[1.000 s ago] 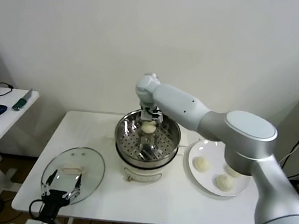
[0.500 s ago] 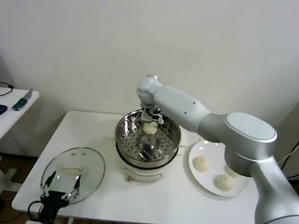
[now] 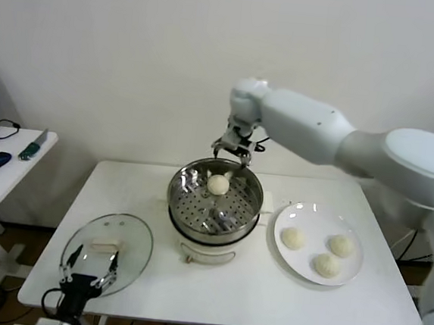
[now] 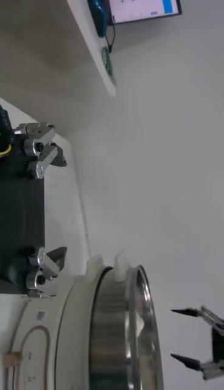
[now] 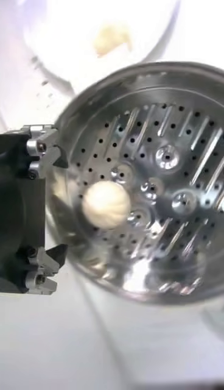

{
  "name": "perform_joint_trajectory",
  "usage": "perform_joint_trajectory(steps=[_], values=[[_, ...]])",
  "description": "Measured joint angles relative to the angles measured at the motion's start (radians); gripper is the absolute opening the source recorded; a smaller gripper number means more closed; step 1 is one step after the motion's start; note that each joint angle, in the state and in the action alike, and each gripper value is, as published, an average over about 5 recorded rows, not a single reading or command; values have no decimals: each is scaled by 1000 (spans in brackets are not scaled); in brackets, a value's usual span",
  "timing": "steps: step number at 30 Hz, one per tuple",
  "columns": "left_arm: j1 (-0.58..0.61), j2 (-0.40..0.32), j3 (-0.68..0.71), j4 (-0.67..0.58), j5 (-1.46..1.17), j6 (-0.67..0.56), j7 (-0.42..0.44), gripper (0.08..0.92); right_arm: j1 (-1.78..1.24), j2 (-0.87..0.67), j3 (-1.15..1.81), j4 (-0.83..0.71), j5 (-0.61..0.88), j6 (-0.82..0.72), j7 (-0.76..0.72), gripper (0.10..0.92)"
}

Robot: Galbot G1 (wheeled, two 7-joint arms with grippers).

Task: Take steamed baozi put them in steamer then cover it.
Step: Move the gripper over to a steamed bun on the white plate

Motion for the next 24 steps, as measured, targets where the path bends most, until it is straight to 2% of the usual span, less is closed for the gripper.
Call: perform_joint_trajectory(steps=[6,11,17,24], values=[[3,0,6,-4,8,1,0,823,32,-185,-57,117,199,-230,24,823],[10,-5,6,-6,14,1,0,823,5,-323,-71,178,275,-353,32,823],[15,-16,5,-7,26,1,-1,823,-89,-425,-46,194,269,-426,30,823],[22,-20,2,-5,36,1,-2,823,-237,-457,40,151,196,-450,33,823]])
